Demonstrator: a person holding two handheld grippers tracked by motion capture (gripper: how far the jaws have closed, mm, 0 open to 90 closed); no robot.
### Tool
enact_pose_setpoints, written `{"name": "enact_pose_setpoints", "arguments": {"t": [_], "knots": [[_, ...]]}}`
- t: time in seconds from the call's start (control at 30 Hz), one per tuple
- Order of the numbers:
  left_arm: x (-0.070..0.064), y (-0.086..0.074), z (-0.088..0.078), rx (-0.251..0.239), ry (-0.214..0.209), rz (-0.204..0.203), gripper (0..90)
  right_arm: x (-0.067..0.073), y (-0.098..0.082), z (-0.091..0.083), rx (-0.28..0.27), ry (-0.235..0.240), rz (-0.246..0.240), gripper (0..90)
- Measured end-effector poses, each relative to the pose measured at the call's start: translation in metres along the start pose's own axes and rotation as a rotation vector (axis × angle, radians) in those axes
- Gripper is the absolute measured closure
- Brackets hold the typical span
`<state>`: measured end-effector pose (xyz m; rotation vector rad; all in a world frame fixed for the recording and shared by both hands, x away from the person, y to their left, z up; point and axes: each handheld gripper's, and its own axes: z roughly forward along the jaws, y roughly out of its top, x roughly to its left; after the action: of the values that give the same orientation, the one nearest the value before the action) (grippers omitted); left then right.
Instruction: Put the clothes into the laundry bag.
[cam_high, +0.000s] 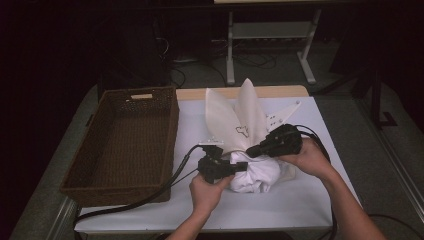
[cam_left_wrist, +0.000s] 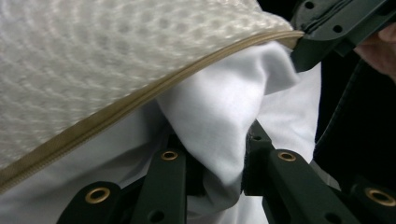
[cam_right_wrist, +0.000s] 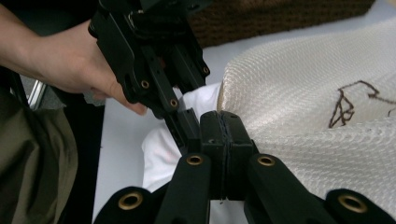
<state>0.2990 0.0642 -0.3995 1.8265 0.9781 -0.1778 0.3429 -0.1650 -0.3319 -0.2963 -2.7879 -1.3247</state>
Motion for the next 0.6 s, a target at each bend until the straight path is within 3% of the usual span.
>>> {"name": "enact_pose_setpoints", "arguments": {"t": [0.17,0.23,0.33,0.4,0.5,0.6], "knots": [[0.003,0.004,0.001,0.013,0.013,0.004,74.8,0.008,0.003,-0.004,0.005,-0.007,-0.019,89.1],[0.012,0.003,0.008,0.023,0.051,0.004,74.7,0.005,0.001,-0.002,0.026,-0.008,-0.013,89.1],[0.028,0.002,0.019,0.033,0.072,-0.037,74.1,-0.001,-0.006,0.004,0.056,-0.029,0.009,89.1],[0.031,0.003,0.022,0.038,0.061,-0.057,73.3,-0.007,-0.012,0.009,0.084,-0.054,0.022,89.0],[0.030,0.005,0.019,0.070,0.041,-0.049,70.3,-0.018,-0.021,0.013,0.115,-0.071,0.067,89.0],[0.027,0.004,0.013,0.103,0.040,-0.039,65.0,-0.024,-0.026,0.016,0.119,-0.055,0.090,88.9]]}}
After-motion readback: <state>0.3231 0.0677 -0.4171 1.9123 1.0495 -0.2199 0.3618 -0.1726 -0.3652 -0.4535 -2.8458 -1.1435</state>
